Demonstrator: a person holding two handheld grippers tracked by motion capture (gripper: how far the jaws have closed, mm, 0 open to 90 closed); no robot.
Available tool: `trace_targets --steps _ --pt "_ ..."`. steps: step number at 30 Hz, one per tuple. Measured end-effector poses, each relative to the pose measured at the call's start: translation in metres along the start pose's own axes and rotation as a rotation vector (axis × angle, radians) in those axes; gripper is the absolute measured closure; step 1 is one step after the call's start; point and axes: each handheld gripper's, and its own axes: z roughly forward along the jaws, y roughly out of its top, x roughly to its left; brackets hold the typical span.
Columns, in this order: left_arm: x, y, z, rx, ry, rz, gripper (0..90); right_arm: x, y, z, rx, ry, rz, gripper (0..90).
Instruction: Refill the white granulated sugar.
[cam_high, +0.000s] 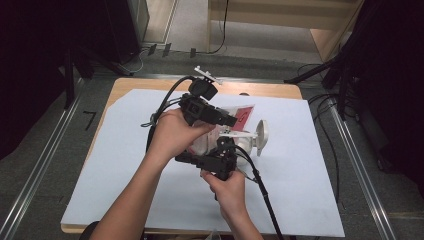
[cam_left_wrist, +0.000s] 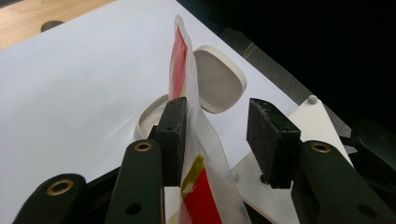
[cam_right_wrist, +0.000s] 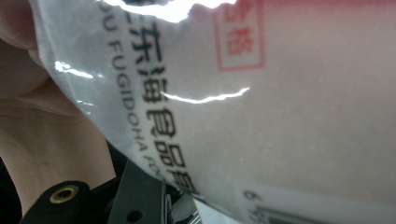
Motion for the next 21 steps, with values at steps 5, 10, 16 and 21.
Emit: trace_targets --steps 5,10,16,21 --pt "0.002 -0.007 -0.005 -0.025 -0.019 -0.001 59.4 0.003 -0.001 0.005 0.015 -0.016 -0.025 62.9" --pt "0.006 -0.012 -0.005 -0.009 -0.015 -0.006 59.7 0.001 -0.004 0.008 0.040 -0.021 -0.016 62.8" --pt "0.009 -0.017 -0.007 0.005 -0.024 -0.001 61.8 0.001 -0.008 0.009 0.040 -0.059 -0.060 62.5" --pt "0.013 -0.019 -0.009 0.025 -0.025 -0.003 67.0 0.000 -0.012 0.013 0.036 -0.083 -0.103 62.2"
